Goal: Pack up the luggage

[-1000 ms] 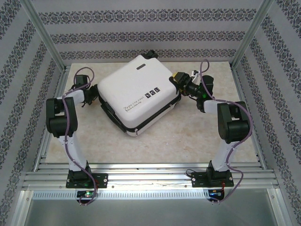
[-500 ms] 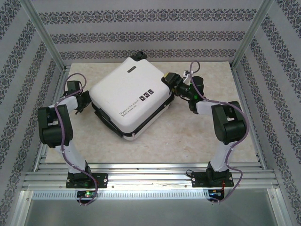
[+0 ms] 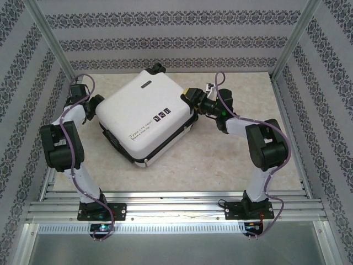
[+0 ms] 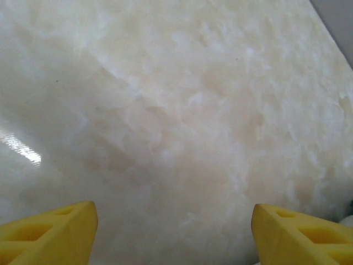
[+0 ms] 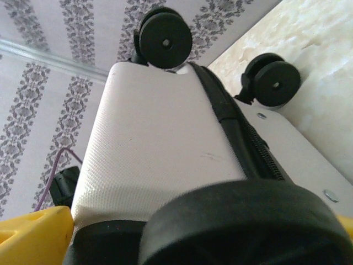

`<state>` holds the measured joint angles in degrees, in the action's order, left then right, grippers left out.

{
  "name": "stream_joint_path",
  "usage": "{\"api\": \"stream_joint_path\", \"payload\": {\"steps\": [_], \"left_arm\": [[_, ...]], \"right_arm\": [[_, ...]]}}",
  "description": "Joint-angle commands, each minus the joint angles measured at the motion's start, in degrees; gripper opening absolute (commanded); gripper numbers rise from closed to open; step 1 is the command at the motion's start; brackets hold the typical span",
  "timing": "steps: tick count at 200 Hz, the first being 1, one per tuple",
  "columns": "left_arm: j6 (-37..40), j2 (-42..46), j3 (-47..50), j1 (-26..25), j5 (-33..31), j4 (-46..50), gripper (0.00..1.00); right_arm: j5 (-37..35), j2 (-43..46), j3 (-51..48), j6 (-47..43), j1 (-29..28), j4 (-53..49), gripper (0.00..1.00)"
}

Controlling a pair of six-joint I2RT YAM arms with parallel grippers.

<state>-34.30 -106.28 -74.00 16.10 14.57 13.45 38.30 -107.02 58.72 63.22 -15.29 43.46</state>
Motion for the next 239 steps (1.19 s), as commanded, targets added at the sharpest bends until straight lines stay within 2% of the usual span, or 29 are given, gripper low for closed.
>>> {"api": "stream_joint_path", "payload": {"steps": [1,90,134,189,213,239], "left_arm": [[2.56,-0.89,-0.76,0.06,0.49,3.58,0.74],[7.98,3.62,-6.12,1.04,-7.97,12.06,0.75],[9.99,9.37,-6.07,1.04,-11.12,14.22,0.75],[11.55,20.04,-4.54,0.54,-13.89,15.1,0.75],[12.72,25.16,-4.04,-2.47,-15.02,15.29,0.75],[15.31,29.29,-4.57,-9.48,-18.59,17.0,0.77]], "right_arm": [[5.98,-1.58,3.27,-3.16,0.86,-0.57,0.97],[4.88,-1.63,4.57,-6.69,9.0,-4.07,0.98],[3.56,0.0,2.93,-8.29,13.09,-5.12,0.98],[2.48,6.72,-5.07,-10.68,19.41,-5.94,0.98],[1.18,12.6,-10.43,-15.5,20.73,-9.95,0.98],[-0.32,19.7,-15.99,-21.47,20.52,-15.38,0.98]]}}
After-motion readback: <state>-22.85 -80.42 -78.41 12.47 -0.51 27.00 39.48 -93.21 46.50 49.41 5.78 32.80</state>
